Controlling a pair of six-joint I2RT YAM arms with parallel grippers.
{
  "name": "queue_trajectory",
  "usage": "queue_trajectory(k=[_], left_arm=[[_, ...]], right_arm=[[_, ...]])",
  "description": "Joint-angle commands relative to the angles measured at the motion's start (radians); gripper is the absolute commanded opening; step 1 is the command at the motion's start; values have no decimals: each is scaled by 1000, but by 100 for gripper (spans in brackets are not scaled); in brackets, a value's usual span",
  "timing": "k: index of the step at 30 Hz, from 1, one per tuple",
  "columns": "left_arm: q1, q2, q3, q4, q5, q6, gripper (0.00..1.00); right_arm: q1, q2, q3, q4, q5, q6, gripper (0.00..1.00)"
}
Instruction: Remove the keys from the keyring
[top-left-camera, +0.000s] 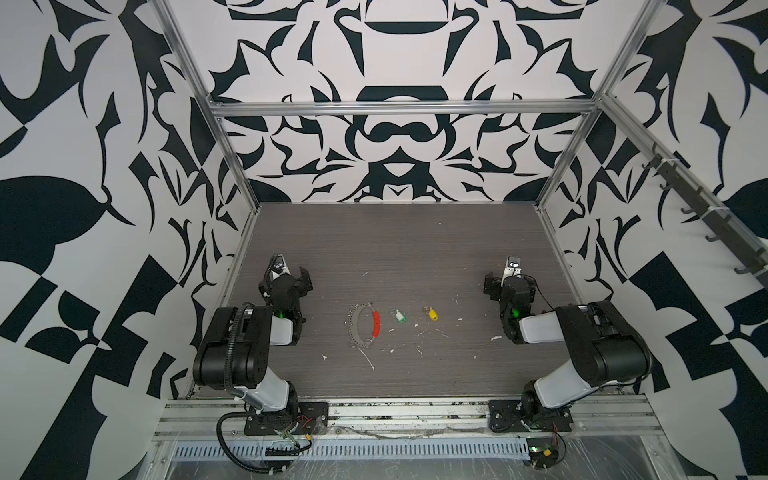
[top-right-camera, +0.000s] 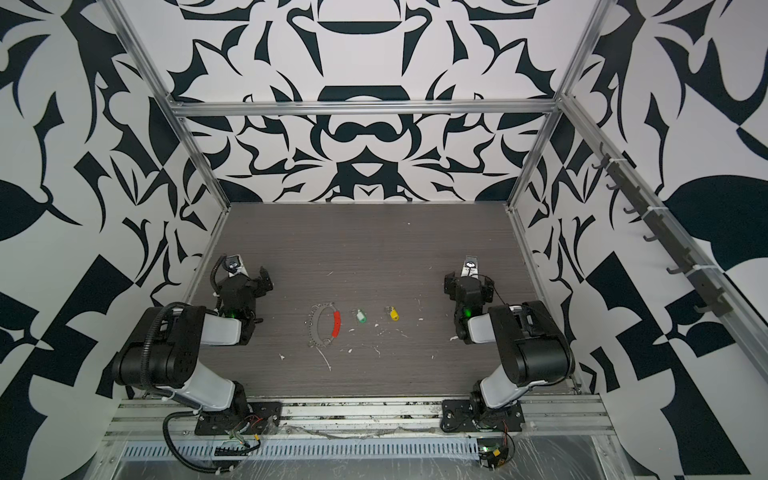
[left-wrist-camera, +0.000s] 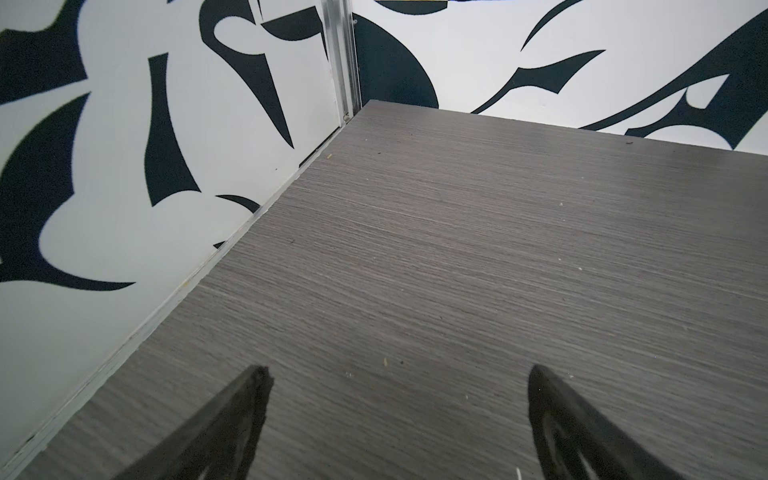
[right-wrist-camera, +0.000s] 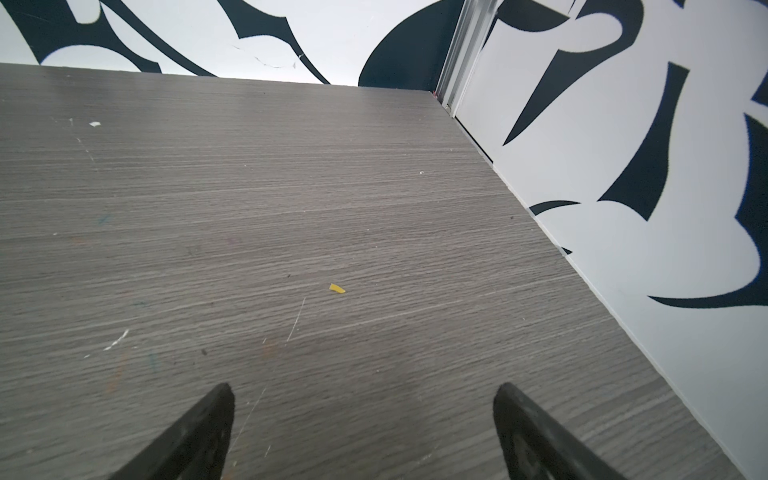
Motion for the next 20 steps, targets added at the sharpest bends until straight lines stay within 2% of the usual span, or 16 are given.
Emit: queue_trajectory(k=[1,20], left_arm=[[5,3,22,-6,1,-6,99],[3,3,20,-5,1,-6,99]], right_arm=[[2,-14,-3,43,21,12,99],[1,-7,1,48,20,8,100]])
